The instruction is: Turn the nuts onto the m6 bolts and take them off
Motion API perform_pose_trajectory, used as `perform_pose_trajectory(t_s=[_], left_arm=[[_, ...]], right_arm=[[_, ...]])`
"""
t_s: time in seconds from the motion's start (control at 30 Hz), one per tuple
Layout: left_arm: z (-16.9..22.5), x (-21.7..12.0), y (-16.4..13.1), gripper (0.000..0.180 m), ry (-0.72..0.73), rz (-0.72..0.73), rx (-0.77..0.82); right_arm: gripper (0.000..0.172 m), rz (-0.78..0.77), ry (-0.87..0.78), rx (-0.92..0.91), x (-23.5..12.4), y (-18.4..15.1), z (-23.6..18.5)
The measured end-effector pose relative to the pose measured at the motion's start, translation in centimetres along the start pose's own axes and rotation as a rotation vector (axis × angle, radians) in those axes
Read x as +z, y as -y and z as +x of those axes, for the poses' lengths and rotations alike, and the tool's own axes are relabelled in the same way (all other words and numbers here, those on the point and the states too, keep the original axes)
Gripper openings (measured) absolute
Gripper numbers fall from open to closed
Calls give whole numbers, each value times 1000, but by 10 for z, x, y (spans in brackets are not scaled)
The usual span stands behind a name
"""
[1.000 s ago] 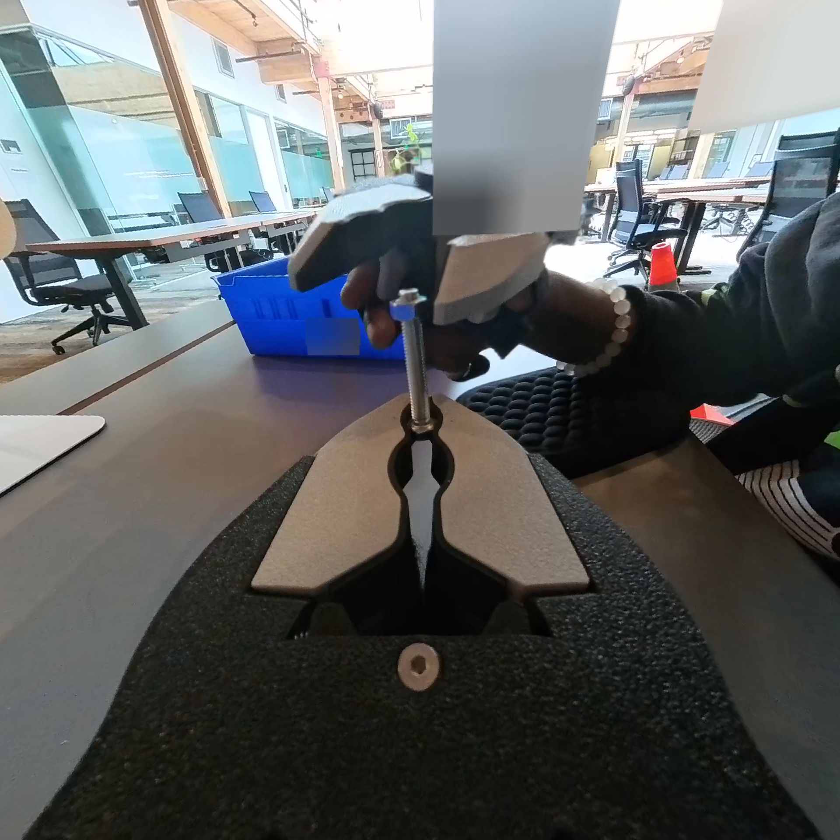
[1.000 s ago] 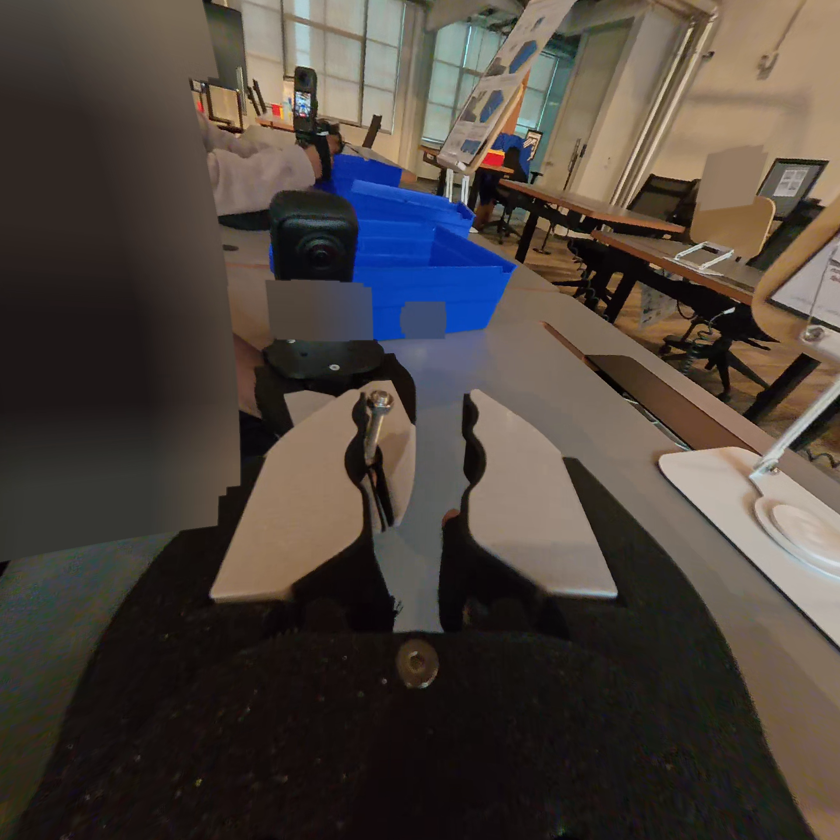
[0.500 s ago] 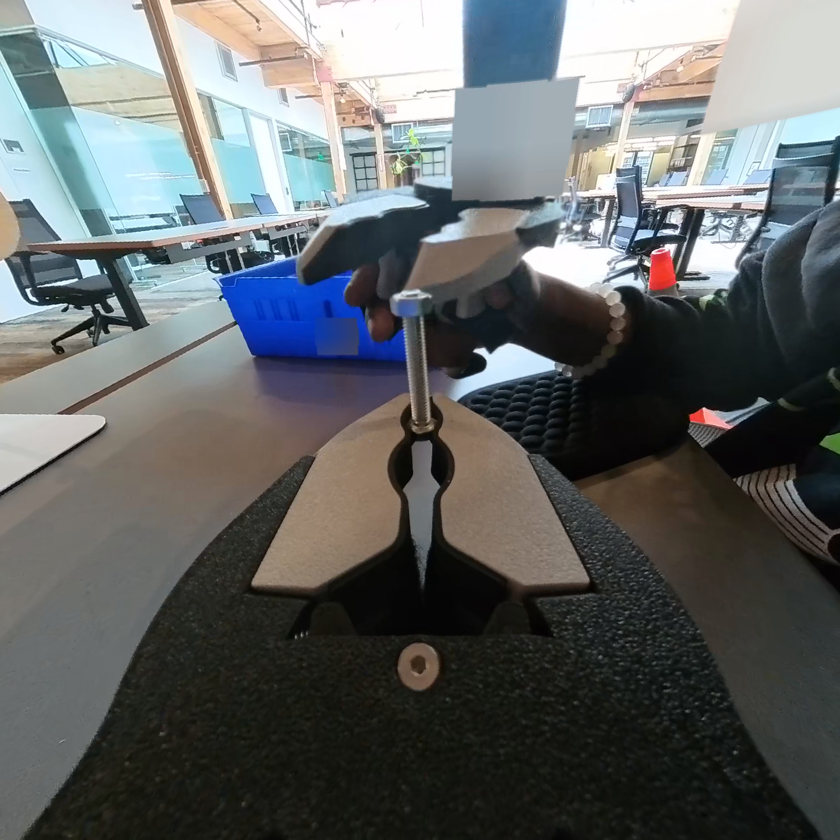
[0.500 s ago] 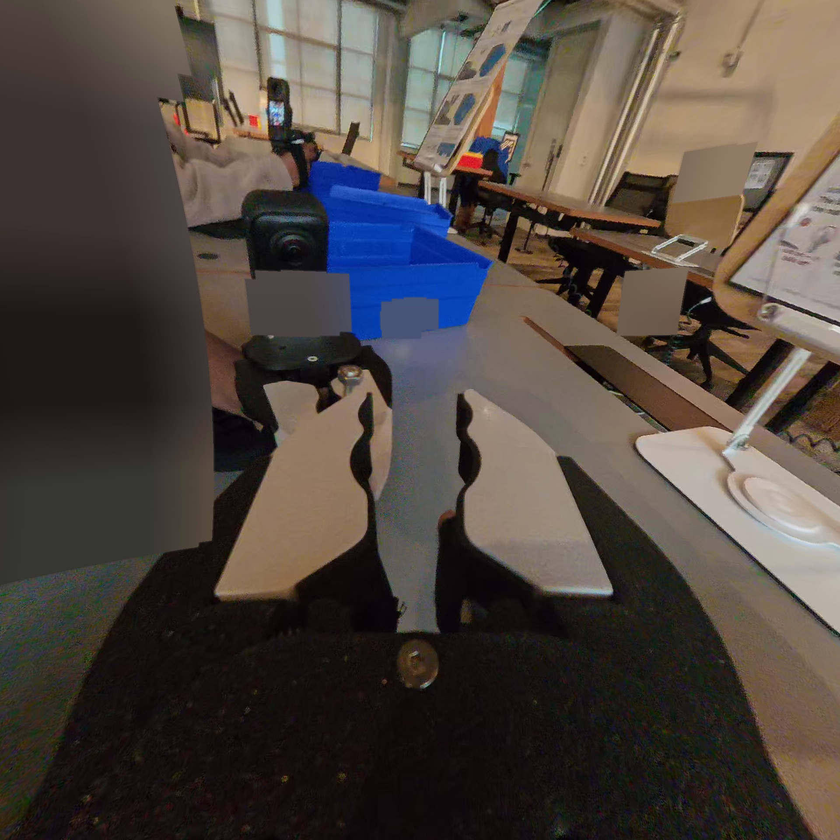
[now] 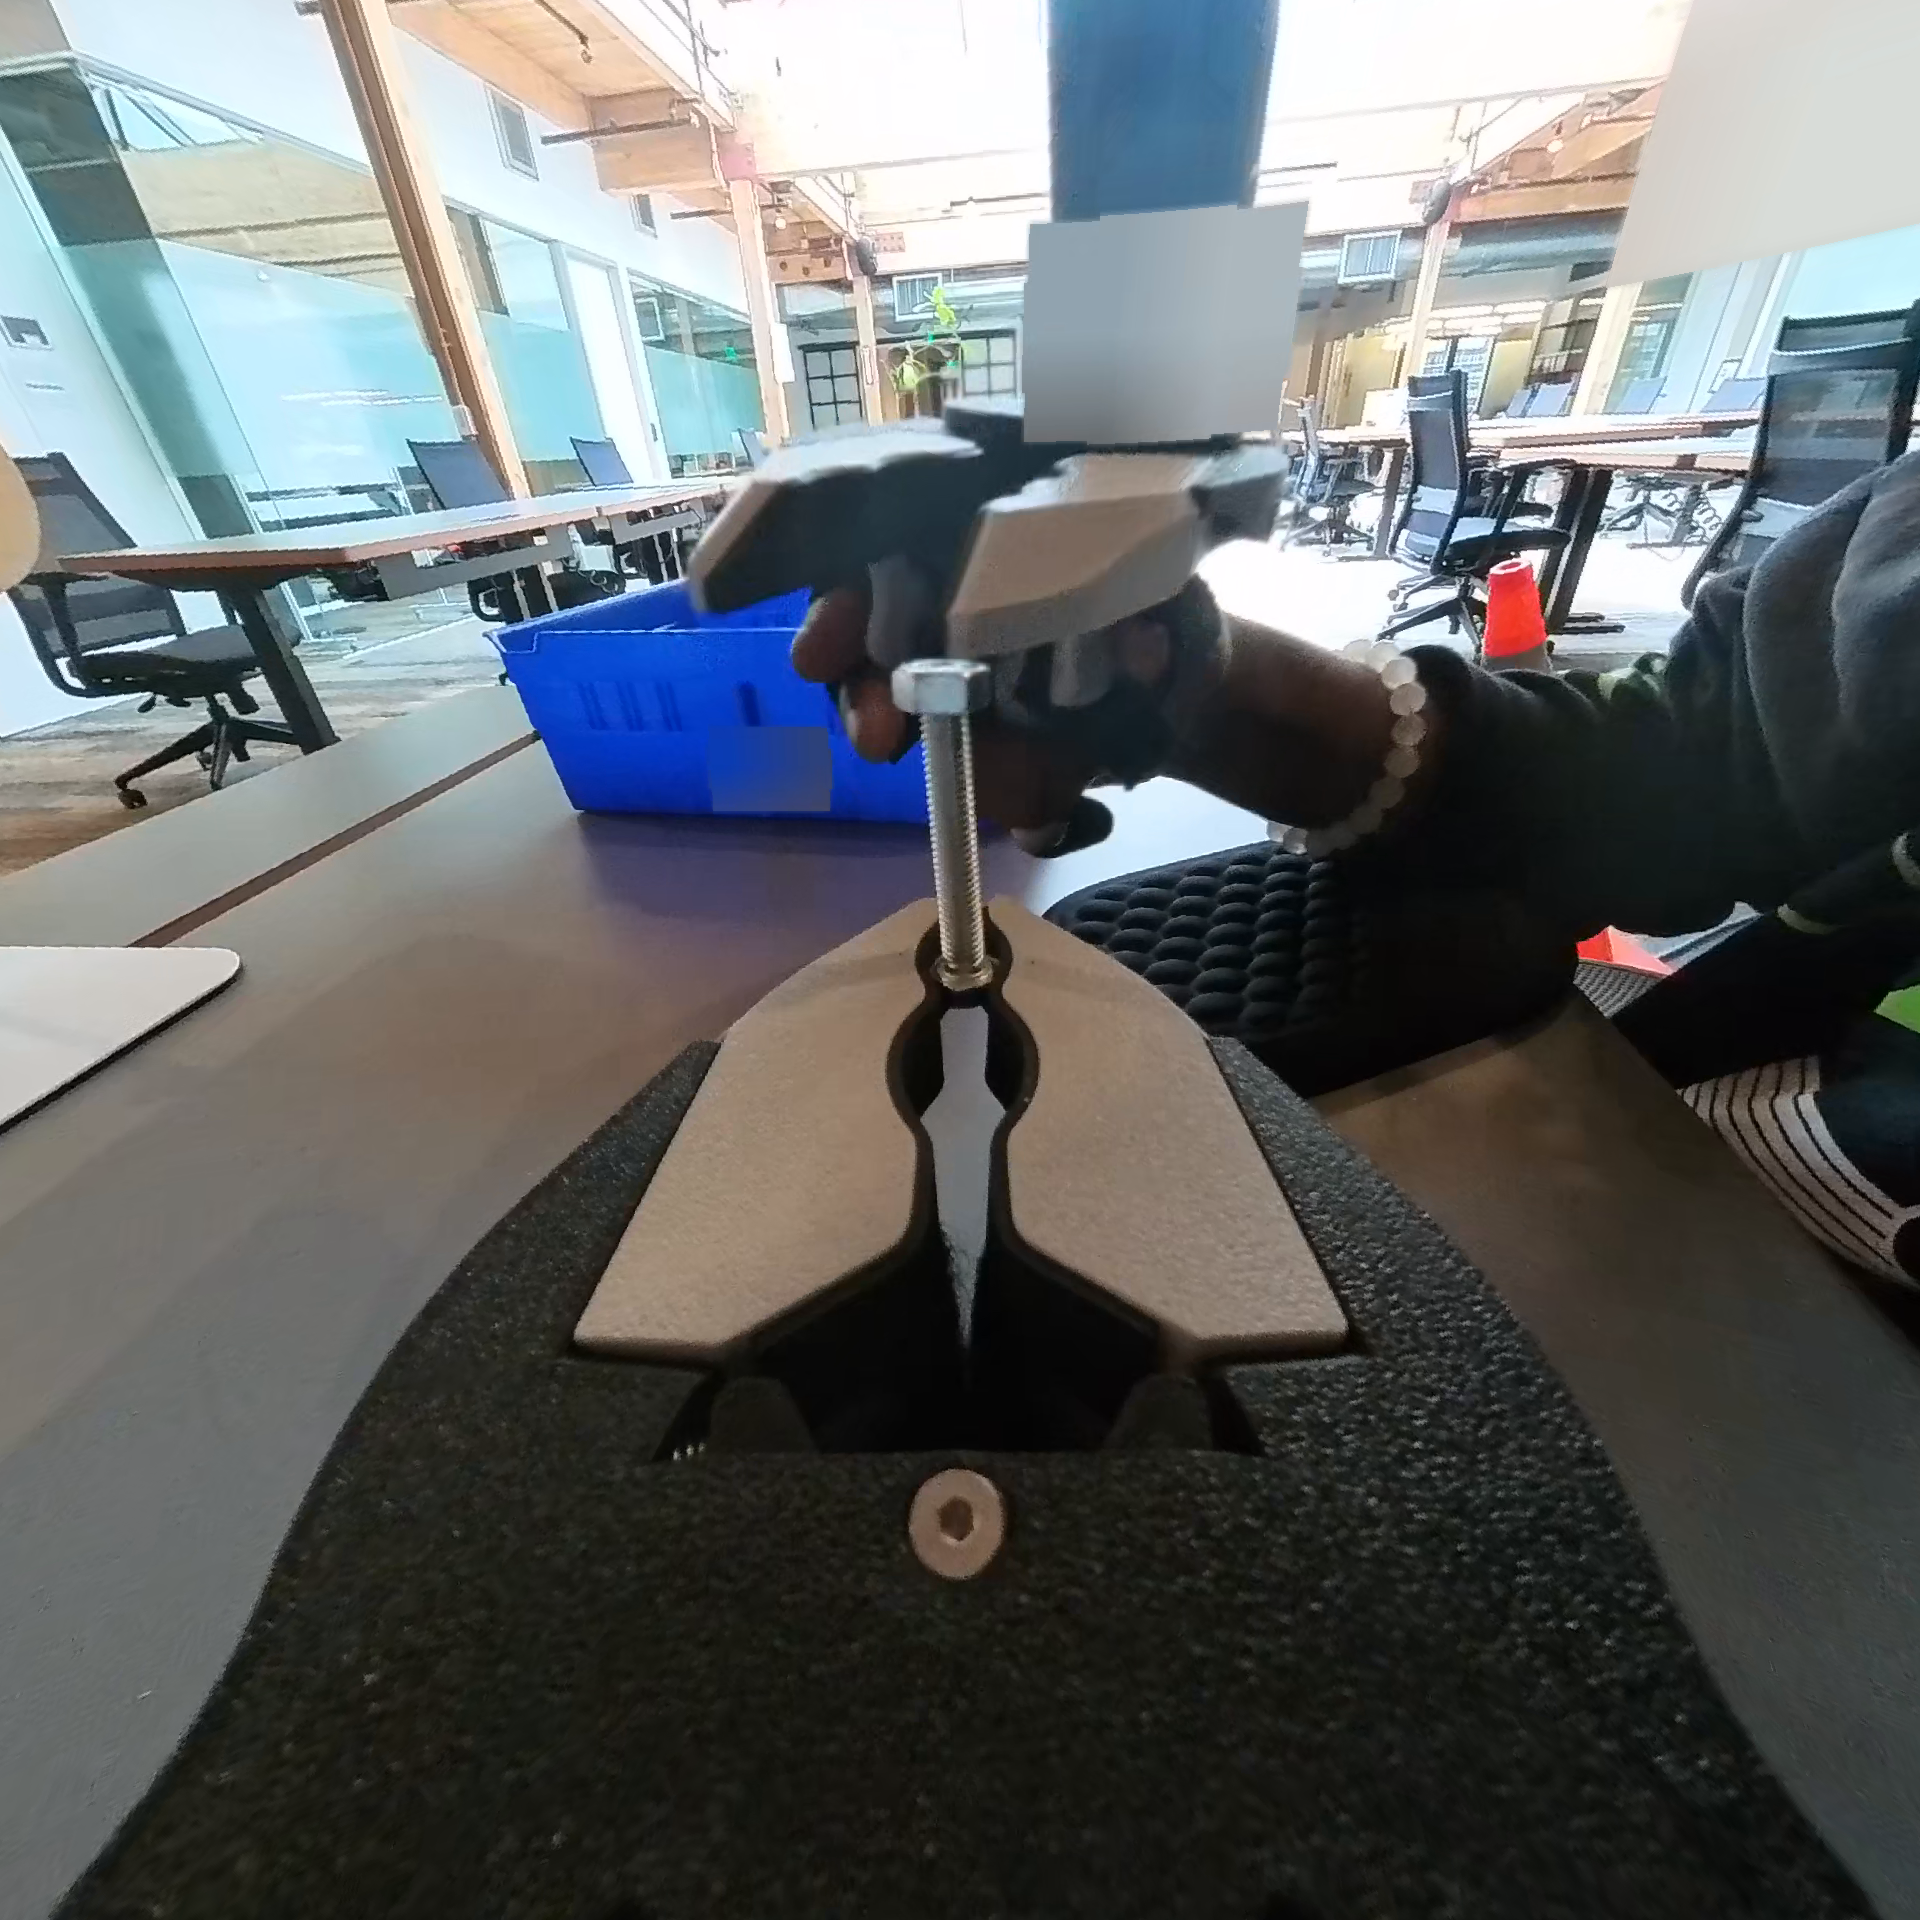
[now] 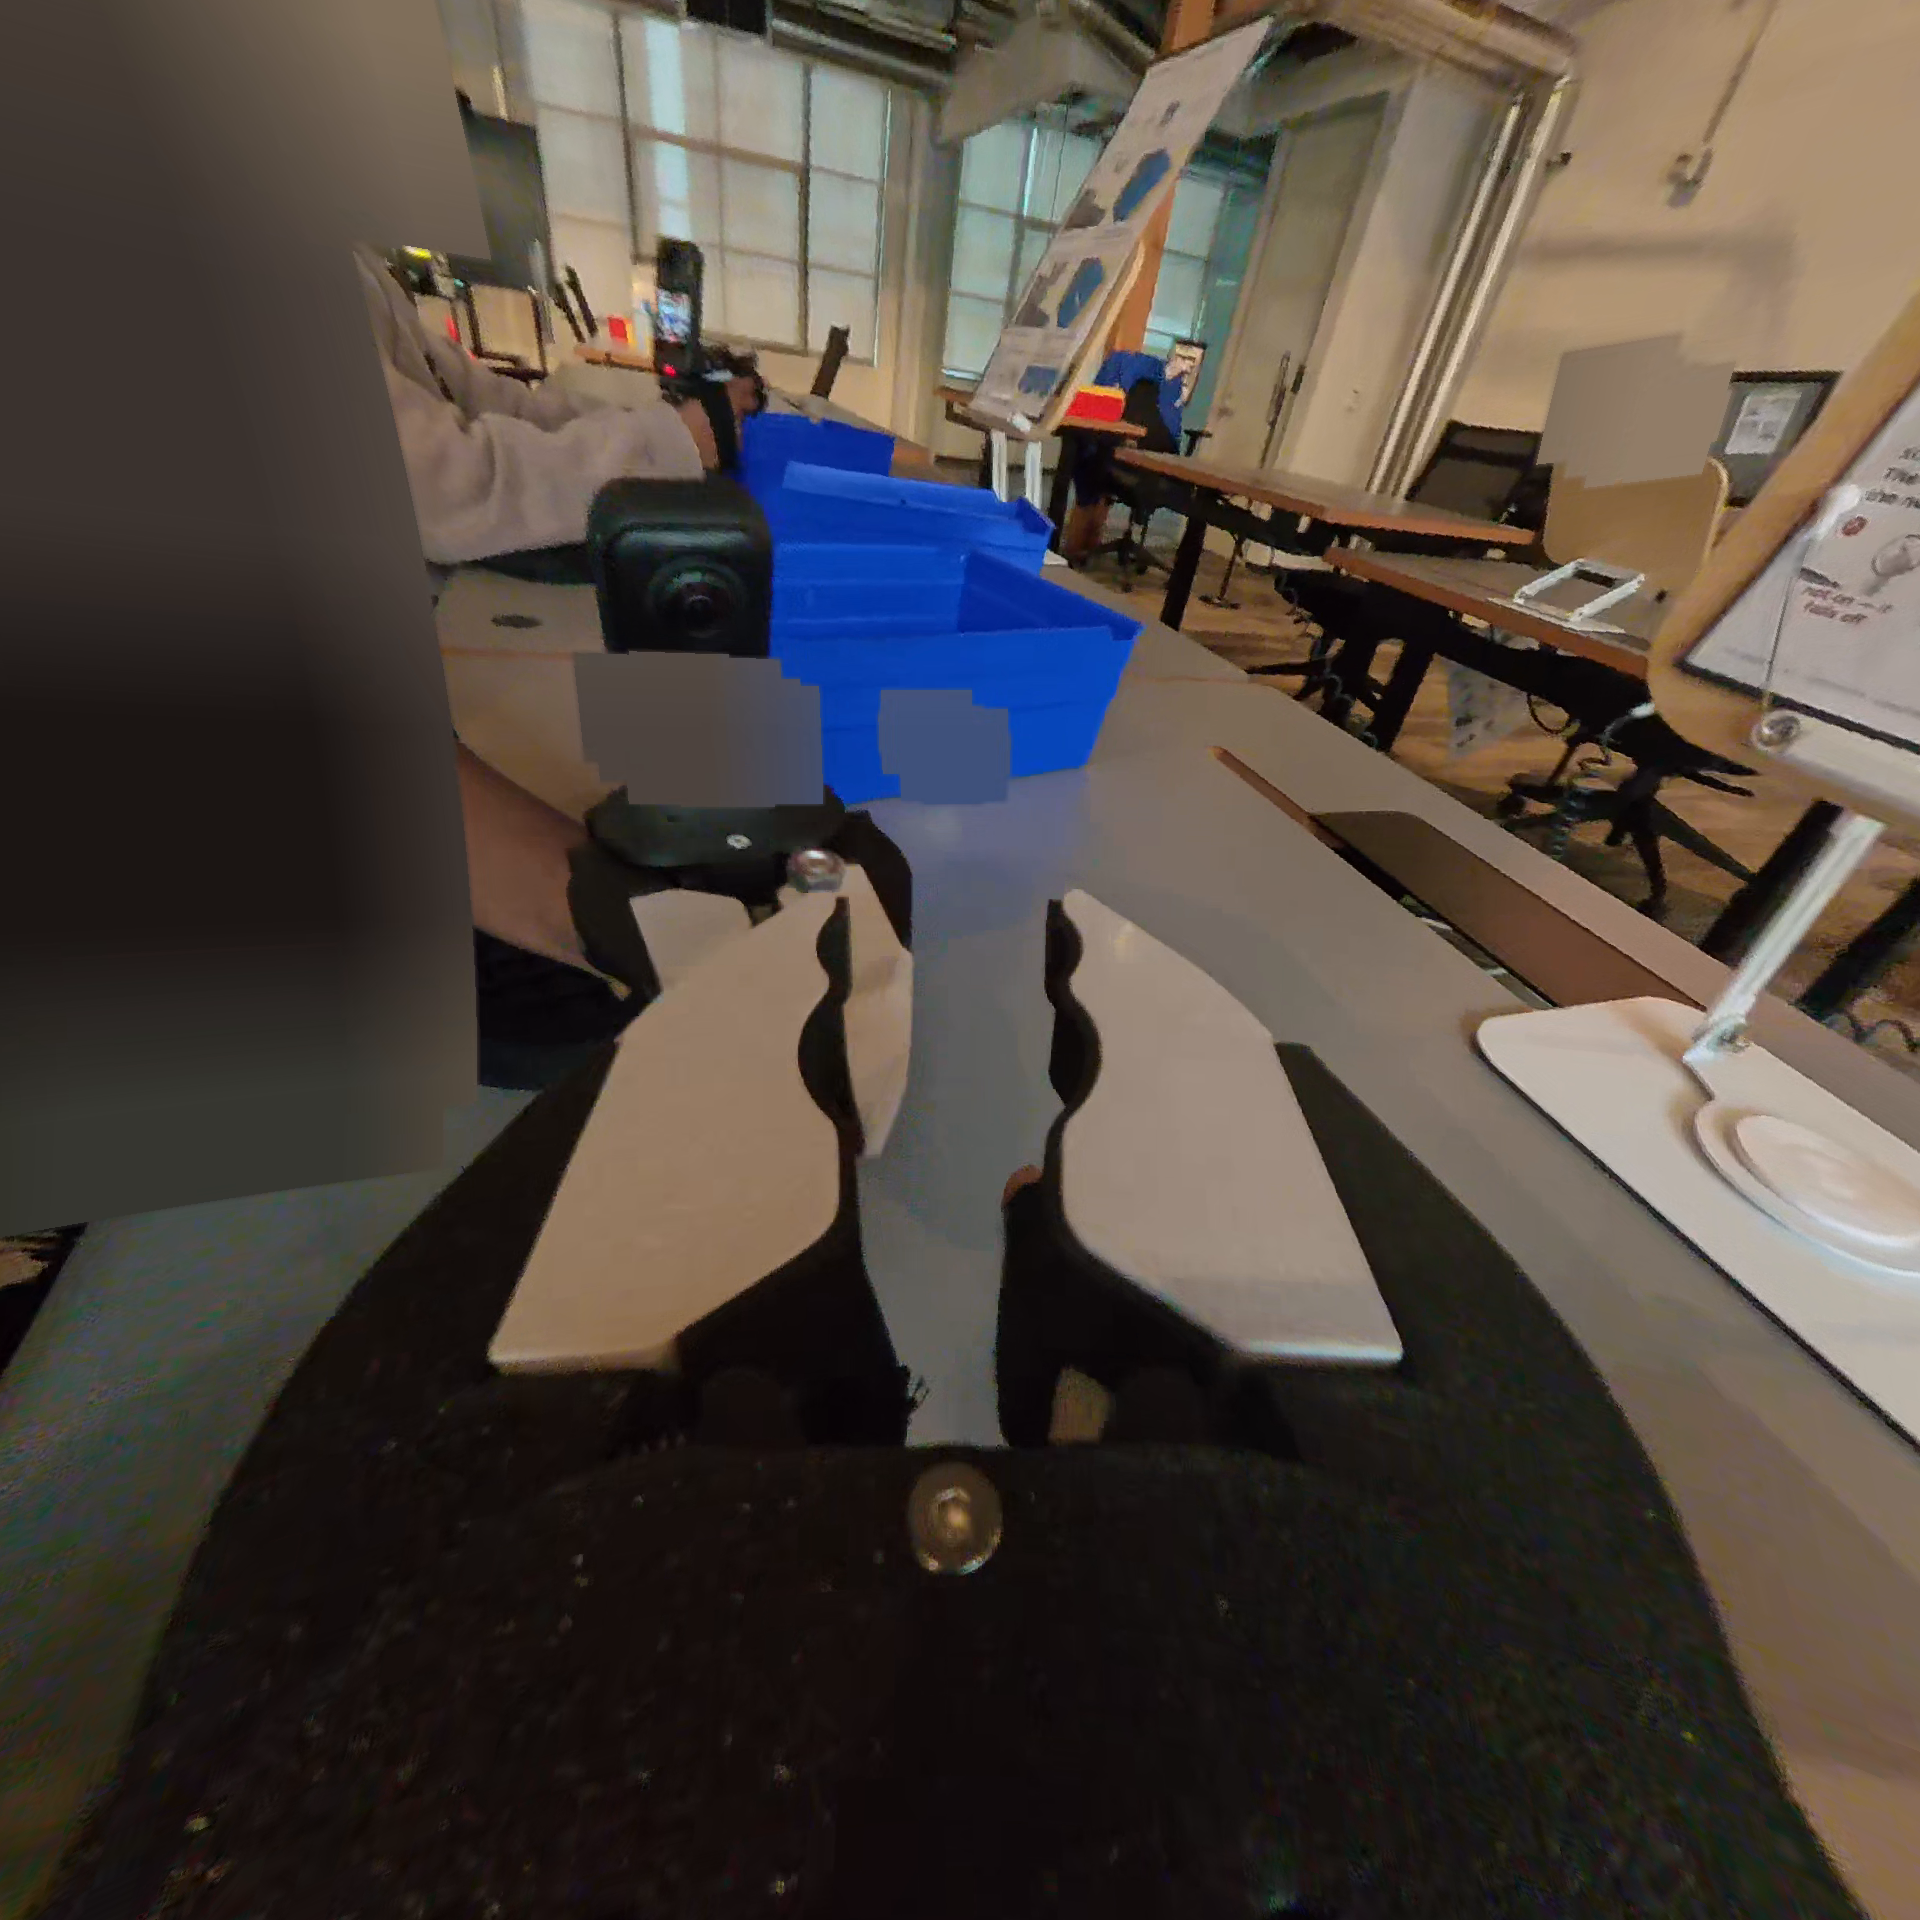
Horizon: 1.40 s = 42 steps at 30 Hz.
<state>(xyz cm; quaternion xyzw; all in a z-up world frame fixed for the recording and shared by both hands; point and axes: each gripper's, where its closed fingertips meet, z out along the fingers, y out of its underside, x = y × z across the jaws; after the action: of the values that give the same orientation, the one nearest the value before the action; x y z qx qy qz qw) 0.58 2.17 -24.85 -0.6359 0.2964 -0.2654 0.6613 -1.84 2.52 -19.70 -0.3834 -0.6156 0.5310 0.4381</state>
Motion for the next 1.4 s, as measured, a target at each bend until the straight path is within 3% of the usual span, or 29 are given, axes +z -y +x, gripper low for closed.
perform_pose_trajectory(t_s=[0.2, 0.43, 0.73, 0.93, 1.03, 1.13, 1.4], left_arm=[[1, 0, 0, 3, -1, -1, 5], [0, 0, 0, 3, 0, 2, 1], [0, -1, 1, 3, 4, 3, 1], [-1, -1, 1, 3, 7, 7, -3], [-1, -1, 0, 3, 5, 3, 0], [-1, -1, 0, 3, 6, 1, 1], [-1, 1, -2, 2, 13, -12, 12]], right_arm=[[37, -31, 35, -46, 16, 1, -15], [34, -28, -20, -17, -5, -2, 6], [36, -112, 56, -37, 21, 1, -16], [35, -99, 27, -14, 4, -4, -2], [34, -113, 106, -32, -2, -1, -14], [29, -274, 177, -136, 0, 3, -20], [29, -979, 405, -228, 9, 3, -23]])
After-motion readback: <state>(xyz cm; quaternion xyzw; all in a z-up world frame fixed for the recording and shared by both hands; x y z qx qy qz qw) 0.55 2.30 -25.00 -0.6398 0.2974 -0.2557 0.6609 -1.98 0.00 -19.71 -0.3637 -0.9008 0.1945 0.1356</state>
